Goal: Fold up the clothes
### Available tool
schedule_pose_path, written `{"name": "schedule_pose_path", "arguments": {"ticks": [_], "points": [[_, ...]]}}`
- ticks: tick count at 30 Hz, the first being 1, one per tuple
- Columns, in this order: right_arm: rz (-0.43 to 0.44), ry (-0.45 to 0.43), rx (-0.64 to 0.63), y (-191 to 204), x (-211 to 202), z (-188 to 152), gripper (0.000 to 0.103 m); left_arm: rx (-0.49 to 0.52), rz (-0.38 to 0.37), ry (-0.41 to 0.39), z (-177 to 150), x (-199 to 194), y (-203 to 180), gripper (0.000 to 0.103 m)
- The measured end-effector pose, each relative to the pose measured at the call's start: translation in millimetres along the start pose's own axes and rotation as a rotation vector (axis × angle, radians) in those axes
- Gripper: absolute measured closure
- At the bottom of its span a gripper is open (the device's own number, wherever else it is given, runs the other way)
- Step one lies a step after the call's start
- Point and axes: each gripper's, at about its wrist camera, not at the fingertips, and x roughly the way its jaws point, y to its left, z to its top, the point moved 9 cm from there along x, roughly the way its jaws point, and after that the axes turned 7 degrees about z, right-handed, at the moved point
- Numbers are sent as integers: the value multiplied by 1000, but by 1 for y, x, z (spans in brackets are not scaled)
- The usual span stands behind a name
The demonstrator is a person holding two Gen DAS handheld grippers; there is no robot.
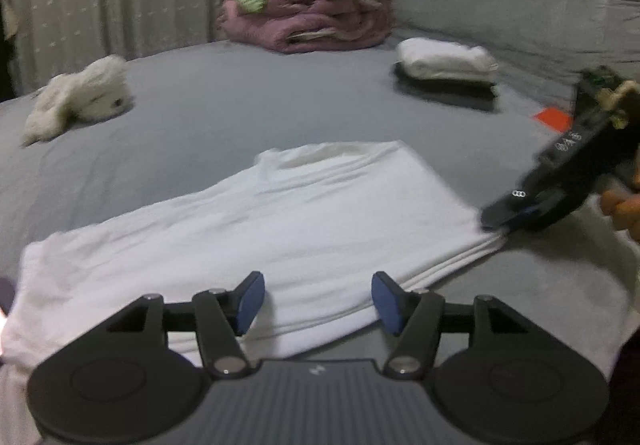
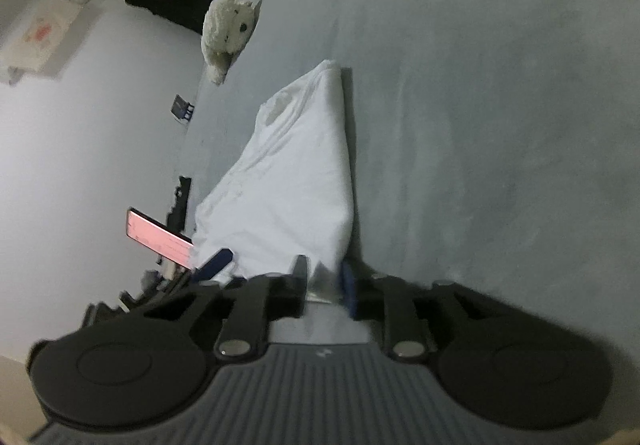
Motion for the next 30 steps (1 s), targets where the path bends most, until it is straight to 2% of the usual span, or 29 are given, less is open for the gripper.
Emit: {"name": "schedule_pose_path", "arguments": {"ticks": [8, 11, 14, 16, 18, 19, 24, 28, 30], "points": [[12, -45, 0, -1, 1, 20, 71, 102, -132, -52, 18, 7, -68, 42], [17, -78, -1, -4, 9, 36, 72, 130, -179, -39, 18, 18, -90, 42], [22, -110, -3, -7, 16, 51, 79, 143, -214, -16, 15, 26, -103, 42], [26, -132, -3, -9, 21, 62, 84, 158, -221, -15, 13, 28, -110, 42], [29, -153, -4, -11, 26, 72, 95, 171, -219, -17, 11, 29, -113, 42], [31, -164, -5, -12, 29, 77, 96, 173, -218, -17, 11, 29, -113, 42], [24, -237, -26, -9, 29, 97, 96, 173, -219, -9, 11, 28, -115, 42], [31, -244, -15, -10, 28, 98, 96, 181, -218, -7, 13, 30, -117, 42], [26, -229, -22, -8, 25, 94, 88, 183, -215, -8, 13, 28, -116, 41]]}}
